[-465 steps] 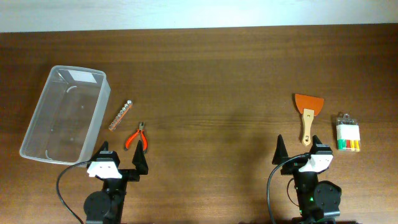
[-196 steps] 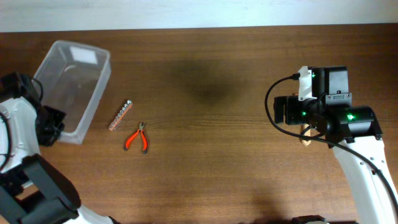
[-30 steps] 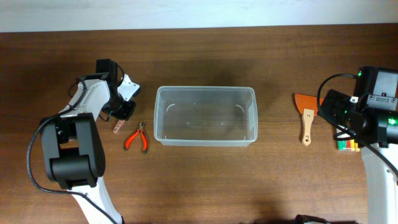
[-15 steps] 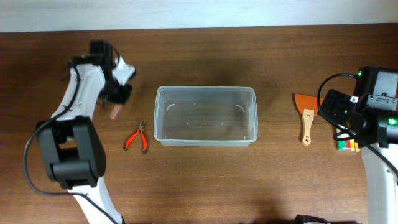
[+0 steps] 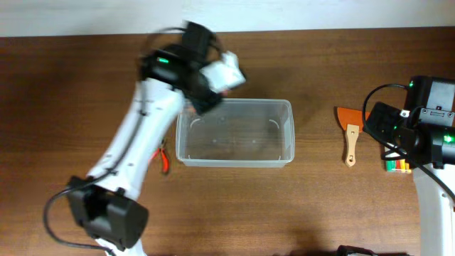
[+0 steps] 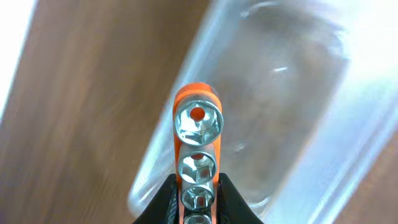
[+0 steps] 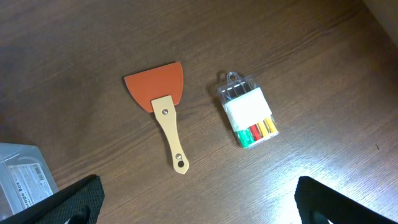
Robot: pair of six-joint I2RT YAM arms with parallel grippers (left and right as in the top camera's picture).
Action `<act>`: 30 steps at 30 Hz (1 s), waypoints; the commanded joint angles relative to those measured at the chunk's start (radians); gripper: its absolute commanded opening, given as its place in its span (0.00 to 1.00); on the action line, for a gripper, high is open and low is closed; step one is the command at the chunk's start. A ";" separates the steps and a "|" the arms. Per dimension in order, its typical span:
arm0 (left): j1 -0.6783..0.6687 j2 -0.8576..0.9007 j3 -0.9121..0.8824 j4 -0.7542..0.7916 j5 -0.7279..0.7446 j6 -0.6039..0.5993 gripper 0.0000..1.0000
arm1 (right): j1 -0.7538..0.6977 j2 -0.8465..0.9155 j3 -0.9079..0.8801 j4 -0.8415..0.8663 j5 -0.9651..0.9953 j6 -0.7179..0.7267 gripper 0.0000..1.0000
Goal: Pack container
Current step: 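Carry the socket strip into the container and release it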
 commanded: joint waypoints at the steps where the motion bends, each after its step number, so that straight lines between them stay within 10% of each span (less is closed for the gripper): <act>1: -0.077 0.071 -0.032 -0.015 0.029 0.079 0.02 | -0.006 0.002 0.018 0.003 -0.002 0.004 0.99; 18: -0.111 0.384 -0.079 -0.006 0.024 0.079 0.02 | -0.006 0.002 0.018 -0.002 -0.002 0.004 0.99; 23: -0.111 0.381 -0.078 -0.023 -0.024 0.070 0.67 | -0.006 0.002 0.018 -0.001 -0.002 0.004 0.99; 30: -0.094 0.228 -0.001 -0.053 -0.138 -0.051 0.86 | -0.006 0.002 0.018 -0.001 -0.002 0.004 0.99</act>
